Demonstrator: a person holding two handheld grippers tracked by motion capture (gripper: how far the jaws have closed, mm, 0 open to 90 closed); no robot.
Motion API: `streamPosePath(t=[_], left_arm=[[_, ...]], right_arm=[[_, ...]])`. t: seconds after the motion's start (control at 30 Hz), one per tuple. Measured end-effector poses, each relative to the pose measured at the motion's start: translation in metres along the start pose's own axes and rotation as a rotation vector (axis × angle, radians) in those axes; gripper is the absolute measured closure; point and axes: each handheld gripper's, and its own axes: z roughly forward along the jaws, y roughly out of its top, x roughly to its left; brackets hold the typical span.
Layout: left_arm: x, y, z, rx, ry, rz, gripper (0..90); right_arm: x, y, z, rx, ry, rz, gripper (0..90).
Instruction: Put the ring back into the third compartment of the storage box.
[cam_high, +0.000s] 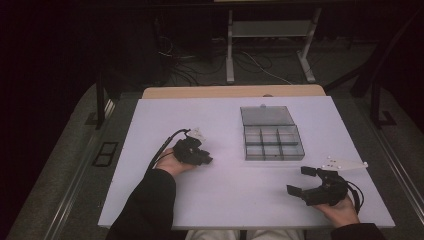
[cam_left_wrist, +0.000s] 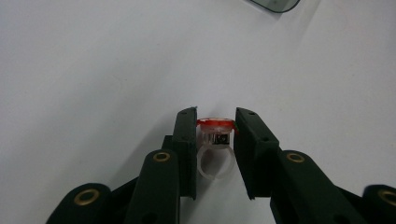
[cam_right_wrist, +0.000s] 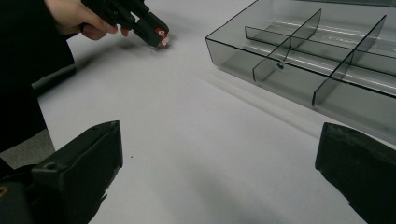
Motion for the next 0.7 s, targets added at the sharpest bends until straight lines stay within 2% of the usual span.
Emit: streamPosePath(t=[0.07, 0.1, 0.17, 0.7], left_arm=[[-0.001, 0.002, 0.000, -0.002, -0.002, 0.003, 69.1], [0.000, 0.004, -0.001, 0.003, -0.001, 0.024, 69.1], [-0.003, 0.007, -0.001, -0.007, -0.005, 0.011, 69.1], [-0.006, 0.032, -0.010, -0.036, -0.016, 0.046, 69.1]], right_arm=[[0.000, 0.000, 0.000, 0.000, -0.001, 0.000, 0.7], [0.000, 0.000, 0.000, 0.001, -0.001, 0.000, 0.7], [0.000, 0.000, 0.000, 0.001, 0.000, 0.000, 0.7], [0.000, 0.000, 0.000, 0.000, 0.000, 0.000, 0.6]])
